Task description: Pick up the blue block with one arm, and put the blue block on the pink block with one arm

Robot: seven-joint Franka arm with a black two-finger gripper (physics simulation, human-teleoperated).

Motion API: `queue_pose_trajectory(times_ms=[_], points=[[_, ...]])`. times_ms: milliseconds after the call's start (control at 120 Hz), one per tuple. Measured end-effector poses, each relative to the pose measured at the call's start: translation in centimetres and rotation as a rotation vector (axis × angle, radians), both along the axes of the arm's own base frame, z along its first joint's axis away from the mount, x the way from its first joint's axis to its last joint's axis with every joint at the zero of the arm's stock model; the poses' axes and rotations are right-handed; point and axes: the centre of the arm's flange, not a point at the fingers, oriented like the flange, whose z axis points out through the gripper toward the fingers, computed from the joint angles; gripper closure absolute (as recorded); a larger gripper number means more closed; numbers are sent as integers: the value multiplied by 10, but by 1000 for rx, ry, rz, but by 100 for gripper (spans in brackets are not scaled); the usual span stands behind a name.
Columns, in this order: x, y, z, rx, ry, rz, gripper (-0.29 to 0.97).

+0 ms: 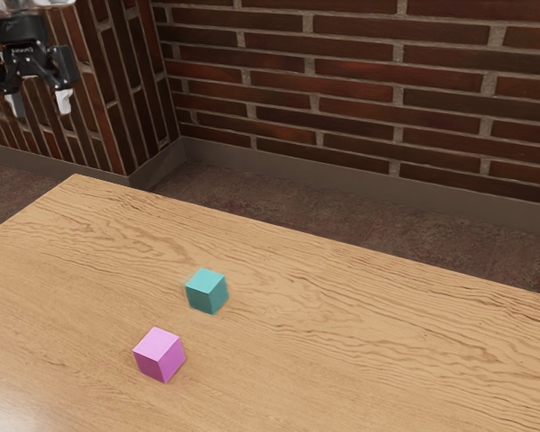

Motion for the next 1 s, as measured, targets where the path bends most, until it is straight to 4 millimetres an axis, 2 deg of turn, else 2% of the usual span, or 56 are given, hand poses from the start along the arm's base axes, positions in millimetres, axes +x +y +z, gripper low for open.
queue_pose_trajectory(times_ms=[83,200,217,233,258,283,308,342,383,408,450,492,550,625,708,808,858,942,1000], points=[[17,6,6,35,-129,-11,2],[30,11,16,69,-246,-26,2],[28,11,23,75,-268,-28,2],[19,7,44,91,-314,-34,2],[4,-1,75,113,-380,-48,2],[-6,-17,98,129,-431,-77,2],[-7,-42,109,142,-460,-125,2],[5,-80,106,145,-464,-202,2],[36,-132,77,195,-412,-302,2],[48,-160,63,225,-388,-354,2],[68,-180,26,255,-317,-399,2],[88,-181,-13,263,-251,-409,2],[109,-171,-69,220,-170,-405,2],[123,-165,-137,158,-95,-408,2],[131,-174,-201,116,-64,-425,2],[138,-186,-248,92,-77,-420,2],[136,-185,-274,76,-76,-403,2],[132,-185,-301,64,-93,-381,2],[121,-185,-322,58,-98,-367,2]])
